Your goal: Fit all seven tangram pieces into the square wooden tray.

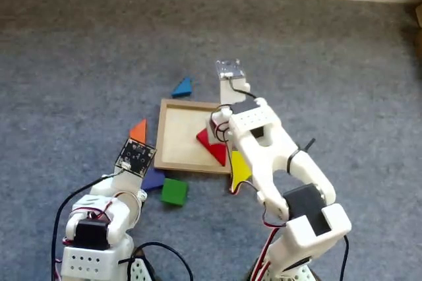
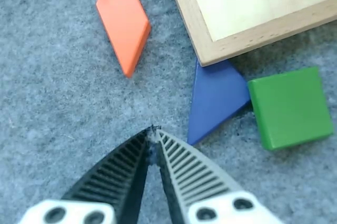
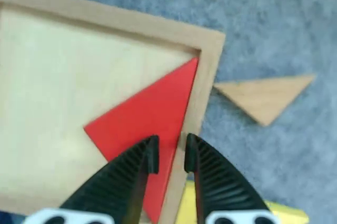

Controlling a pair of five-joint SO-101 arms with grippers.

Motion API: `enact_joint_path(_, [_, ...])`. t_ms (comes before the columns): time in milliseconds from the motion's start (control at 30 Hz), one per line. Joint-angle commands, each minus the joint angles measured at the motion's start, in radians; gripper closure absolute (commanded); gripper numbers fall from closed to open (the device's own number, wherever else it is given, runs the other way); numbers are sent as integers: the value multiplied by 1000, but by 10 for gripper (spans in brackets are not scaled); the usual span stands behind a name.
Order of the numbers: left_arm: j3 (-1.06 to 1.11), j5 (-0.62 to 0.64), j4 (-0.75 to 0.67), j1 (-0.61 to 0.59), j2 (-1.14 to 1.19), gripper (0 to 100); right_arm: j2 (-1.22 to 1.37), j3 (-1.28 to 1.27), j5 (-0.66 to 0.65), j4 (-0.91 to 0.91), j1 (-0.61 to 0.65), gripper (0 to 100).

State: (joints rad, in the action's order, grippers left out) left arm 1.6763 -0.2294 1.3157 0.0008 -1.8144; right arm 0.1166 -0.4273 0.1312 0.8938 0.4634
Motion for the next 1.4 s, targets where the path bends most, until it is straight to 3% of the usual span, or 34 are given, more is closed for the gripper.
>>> enact_joint_path(0, [19, 6, 5, -4, -5, 993, -74, 67, -14, 81, -18, 905])
enact_joint_path(100, [19, 6, 5, -4, -5, 993, -168, 74, -32, 133, -18, 905])
enact_joint_path(367, [19, 6, 5, -4, -5, 993, -369, -61, -253, 157, -18, 903])
enact_joint_path(600, [19, 6, 5, -4, -5, 993, -300, -84, -252, 79, -22, 903])
enact_joint_path(967, [19, 6, 5, -4, -5, 993, -90, -81, -255, 16, -139, 903])
enact_joint_path(1367, [19, 6, 5, -4, -5, 993, -183, -127, -261, 266, -173, 903])
